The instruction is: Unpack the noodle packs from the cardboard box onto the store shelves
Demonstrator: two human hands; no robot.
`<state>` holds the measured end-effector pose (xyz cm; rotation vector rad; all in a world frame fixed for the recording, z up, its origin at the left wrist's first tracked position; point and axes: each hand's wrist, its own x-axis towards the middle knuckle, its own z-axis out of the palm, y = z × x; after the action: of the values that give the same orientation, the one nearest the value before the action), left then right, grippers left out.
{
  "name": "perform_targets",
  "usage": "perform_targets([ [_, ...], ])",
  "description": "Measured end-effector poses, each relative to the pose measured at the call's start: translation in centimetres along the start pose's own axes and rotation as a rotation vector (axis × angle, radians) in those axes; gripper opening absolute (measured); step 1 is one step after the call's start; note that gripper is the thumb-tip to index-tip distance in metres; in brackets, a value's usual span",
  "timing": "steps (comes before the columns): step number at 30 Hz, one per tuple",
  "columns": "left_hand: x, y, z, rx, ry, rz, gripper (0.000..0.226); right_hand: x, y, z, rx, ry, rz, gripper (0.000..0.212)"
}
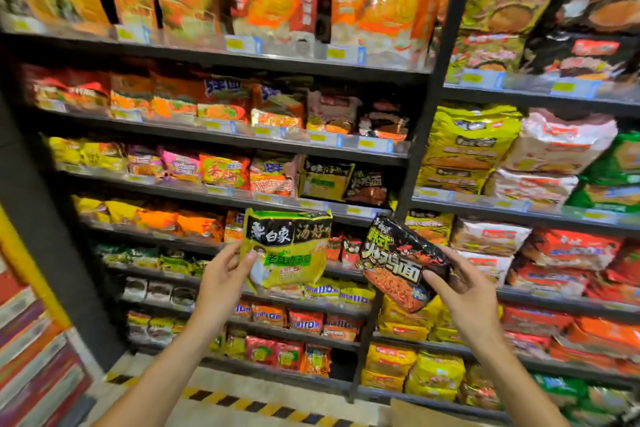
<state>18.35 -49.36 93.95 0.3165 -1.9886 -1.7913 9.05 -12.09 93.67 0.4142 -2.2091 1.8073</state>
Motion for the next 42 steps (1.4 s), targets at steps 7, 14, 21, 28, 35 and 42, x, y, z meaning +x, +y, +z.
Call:
perform_targets([
  [7,5.2,-2.0,-5.0,-0.007,0.015,-0.004,0.05,1.0,-2.6,6.5,0.024,0.005,0.021,0.046],
  [14,9.4,-2.5,-3.0,-0.005,-0.063,-0.019,0.016,3.4,-2.5,8.2,-0.021,0.043,0.036,0.046],
  [21,15.4,-4.2,0.9,0.066,-0.11,-0.008,0.018,8.4,1.1,9.4,0.008,0.084,0.037,0.045],
  [28,22.0,-5.4,5.6,0.092,-0.12,-0.008,0.023,13.1,5.4,10.3,-0.017,0.106,0.072,0.048],
  [35,26.5,-7.9,9.1,0.101,-0.07,0.001,0.038,16.1,8.3,10.5,-0.027,0.12,0.129,0.05],
  [42,30.6,-8.4,12.3,0.016,-0.015,0.002,0.041,17.7,9.2,11.4,-0.029,0.149,0.158,0.055],
])
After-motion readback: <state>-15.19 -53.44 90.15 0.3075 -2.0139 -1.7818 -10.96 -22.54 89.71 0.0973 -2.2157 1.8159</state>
